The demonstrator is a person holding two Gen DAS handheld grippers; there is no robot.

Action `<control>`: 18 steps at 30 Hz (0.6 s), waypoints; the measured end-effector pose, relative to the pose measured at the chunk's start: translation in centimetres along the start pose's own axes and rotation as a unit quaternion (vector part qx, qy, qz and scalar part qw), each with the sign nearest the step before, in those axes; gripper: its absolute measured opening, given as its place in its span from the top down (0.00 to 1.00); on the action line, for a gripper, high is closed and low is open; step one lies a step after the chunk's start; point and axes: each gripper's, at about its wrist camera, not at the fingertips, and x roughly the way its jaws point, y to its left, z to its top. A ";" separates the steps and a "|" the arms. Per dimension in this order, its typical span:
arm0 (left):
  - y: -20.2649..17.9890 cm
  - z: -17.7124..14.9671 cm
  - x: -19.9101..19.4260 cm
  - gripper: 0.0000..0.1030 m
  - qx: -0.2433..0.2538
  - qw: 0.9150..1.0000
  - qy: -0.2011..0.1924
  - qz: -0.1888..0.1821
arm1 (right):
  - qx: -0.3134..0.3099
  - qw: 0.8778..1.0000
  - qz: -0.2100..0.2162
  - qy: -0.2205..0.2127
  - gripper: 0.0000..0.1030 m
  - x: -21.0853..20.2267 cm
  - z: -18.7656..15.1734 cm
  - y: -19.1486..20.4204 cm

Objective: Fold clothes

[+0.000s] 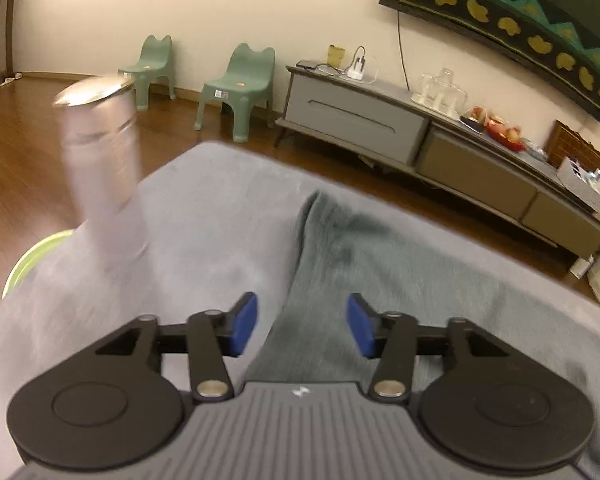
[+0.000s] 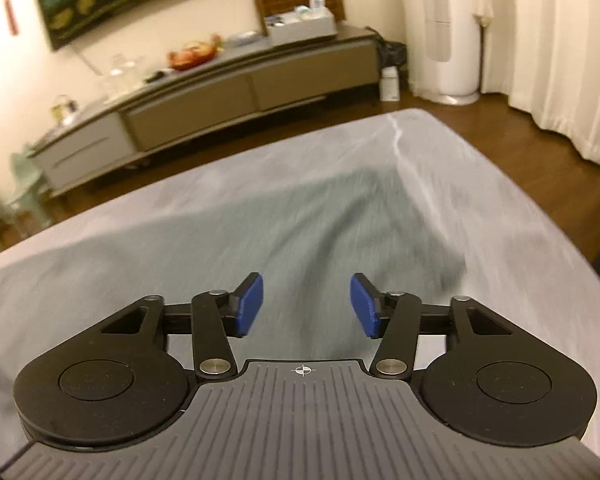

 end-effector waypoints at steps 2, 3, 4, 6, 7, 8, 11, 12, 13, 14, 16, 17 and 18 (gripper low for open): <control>1.5 -2.5 -1.7 0.43 -0.005 1.000 0.003 0.000 | -0.004 1.000 0.015 -0.012 0.27 -3.9 -3.2 0.7; 1.9 -3.2 -2.0 0.40 -0.012 1.000 0.013 -0.002 | -0.005 1.000 0.020 -0.020 0.24 -5.6 -4.5 1.2; 2.4 -4.0 -2.2 0.40 -0.022 1.000 0.021 -0.004 | -0.005 0.999 0.025 -0.027 0.19 -7.3 -5.9 1.6; 2.8 -5.1 -2.4 0.40 -0.046 0.998 0.033 -0.011 | -0.013 0.999 0.036 -0.038 0.15 -10.6 -8.8 2.8; 2.8 -5.6 -2.6 0.40 -0.055 0.998 0.036 -0.014 | -0.027 0.998 0.032 -0.039 0.11 -11.5 -10.0 3.6; 2.6 -6.0 -3.0 0.40 -0.061 0.997 0.033 -0.017 | -0.043 0.998 0.027 -0.039 0.10 -12.3 -11.2 4.4; 2.0 -7.4 -4.4 0.35 -0.070 0.996 0.026 -0.040 | -0.093 0.995 -0.010 -0.036 0.10 -14.0 -14.7 6.9; 1.9 -8.0 -5.0 0.33 -0.069 0.996 0.025 -0.049 | -0.109 0.993 -0.018 -0.034 0.10 -14.4 -15.6 7.6; 1.4 -8.4 -5.2 0.32 -0.062 0.996 0.026 -0.056 | -0.121 0.992 -0.024 -0.031 0.10 -14.6 -16.6 8.1; 0.9 -8.9 -5.4 0.30 -0.056 0.996 0.027 -0.062 | -0.130 0.991 -0.029 -0.027 0.10 -14.6 -17.3 8.5; -0.1 -9.8 -5.8 0.30 -0.037 0.997 0.026 -0.060 | -0.145 0.988 -0.039 -0.015 0.10 -14.1 -18.6 8.9; -0.6 -10.3 -6.0 0.29 -0.023 0.998 0.024 -0.055 | -0.152 0.987 -0.051 -0.014 0.10 -13.8 -19.0 9.0; -1.1 -10.6 -6.0 0.29 -0.007 0.998 0.025 -0.054 | -0.160 0.985 -0.064 -0.012 0.11 -13.4 -19.5 9.1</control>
